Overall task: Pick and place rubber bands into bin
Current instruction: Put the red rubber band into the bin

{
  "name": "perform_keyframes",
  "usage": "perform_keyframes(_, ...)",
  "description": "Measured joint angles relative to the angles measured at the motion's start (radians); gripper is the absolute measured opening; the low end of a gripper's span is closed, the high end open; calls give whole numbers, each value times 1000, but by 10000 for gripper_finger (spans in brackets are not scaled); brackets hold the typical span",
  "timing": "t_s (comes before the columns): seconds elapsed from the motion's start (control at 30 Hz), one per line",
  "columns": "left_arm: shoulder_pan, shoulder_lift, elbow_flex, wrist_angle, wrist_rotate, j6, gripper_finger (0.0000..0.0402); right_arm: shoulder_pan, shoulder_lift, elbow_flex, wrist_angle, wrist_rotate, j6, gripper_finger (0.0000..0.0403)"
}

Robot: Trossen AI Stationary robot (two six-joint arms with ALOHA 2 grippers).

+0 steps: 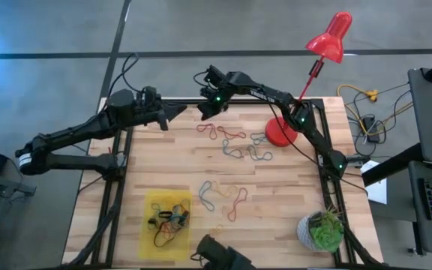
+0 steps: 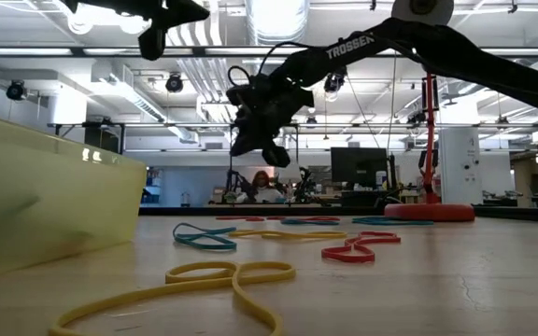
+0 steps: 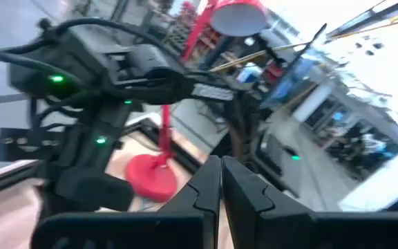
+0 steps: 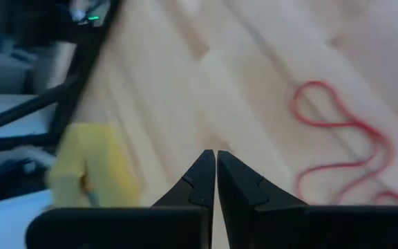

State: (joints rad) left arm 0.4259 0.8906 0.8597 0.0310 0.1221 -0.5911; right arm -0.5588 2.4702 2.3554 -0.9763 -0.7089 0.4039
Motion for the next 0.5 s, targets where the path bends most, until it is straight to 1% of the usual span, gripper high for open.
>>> perform_keyframes(0.1,6,3,0,-60,-40,-8,0,5,0,0,-33,86,-18,8)
perform_keyframes(0.13,10,5,0,-90,-48,-23,0,7,0,0,-53,132,-46,8)
perform_keyframes(0.23,39,9,0,-234,-50,-24,0,21,-12,0,-122,279,-150,8)
perform_keyframes(0.3,69,24,0,-316,-55,9,0,32,-28,0,-167,338,-196,8)
perform_keyframes(0.4,122,94,0,-400,-56,63,0,48,-67,0,-209,421,-237,8)
perform_keyframes(0.5,153,201,0,-395,-28,134,0,65,-117,0,-225,534,-246,9)
